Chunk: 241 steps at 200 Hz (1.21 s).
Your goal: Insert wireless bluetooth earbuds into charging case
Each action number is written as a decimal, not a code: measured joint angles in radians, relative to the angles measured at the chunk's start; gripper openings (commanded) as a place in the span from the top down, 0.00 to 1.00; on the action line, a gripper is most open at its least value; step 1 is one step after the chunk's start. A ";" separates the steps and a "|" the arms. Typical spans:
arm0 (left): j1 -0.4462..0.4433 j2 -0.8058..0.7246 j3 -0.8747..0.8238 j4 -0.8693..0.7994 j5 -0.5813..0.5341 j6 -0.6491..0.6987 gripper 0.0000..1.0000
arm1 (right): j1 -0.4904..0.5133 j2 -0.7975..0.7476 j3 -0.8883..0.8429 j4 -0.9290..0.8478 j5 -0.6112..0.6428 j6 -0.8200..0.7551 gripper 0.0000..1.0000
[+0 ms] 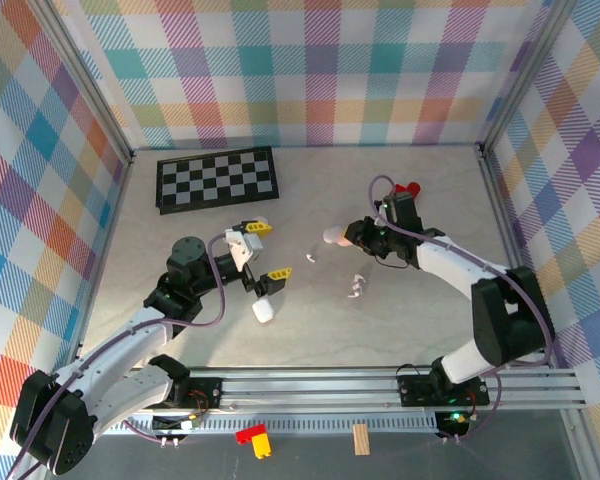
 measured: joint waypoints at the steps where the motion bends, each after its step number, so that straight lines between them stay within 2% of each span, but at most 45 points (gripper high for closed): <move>1: 0.000 0.000 0.000 -0.002 0.000 0.001 0.00 | 0.000 0.003 0.000 0.001 0.000 0.000 0.83; 32: 0.000 0.000 0.001 -0.044 0.003 0.020 0.00 | 0.000 0.093 -0.023 0.036 0.013 0.002 0.83; 55: 0.000 0.000 0.003 -0.074 0.009 0.030 0.00 | 0.000 0.135 -0.049 0.061 0.022 0.002 0.79; 77: 0.000 0.000 0.011 -0.113 0.010 0.042 0.00 | 0.000 0.148 -0.061 0.076 0.029 0.000 0.66; 99: 0.000 0.004 0.042 -0.172 0.018 0.053 0.00 | 0.000 0.152 -0.062 0.091 0.041 -0.007 0.43; 113: 0.000 0.010 0.064 -0.202 0.016 0.055 0.00 | 0.000 0.151 -0.063 0.092 0.058 -0.011 0.31; 140: 0.000 0.016 0.087 -0.247 -0.025 0.044 0.00 | 0.000 0.111 -0.066 0.057 0.111 -0.034 0.23; 172: 0.011 0.053 0.135 -0.331 -0.084 -0.019 0.00 | 0.014 -0.021 -0.068 -0.006 0.200 -0.090 0.20; 199: 0.049 0.114 0.181 -0.379 -0.128 -0.102 0.00 | 0.107 -0.120 -0.068 -0.049 0.282 -0.161 0.19; 241: 0.198 0.187 0.198 -0.435 -0.183 -0.255 0.00 | 0.372 -0.174 -0.068 -0.103 0.382 -0.254 0.19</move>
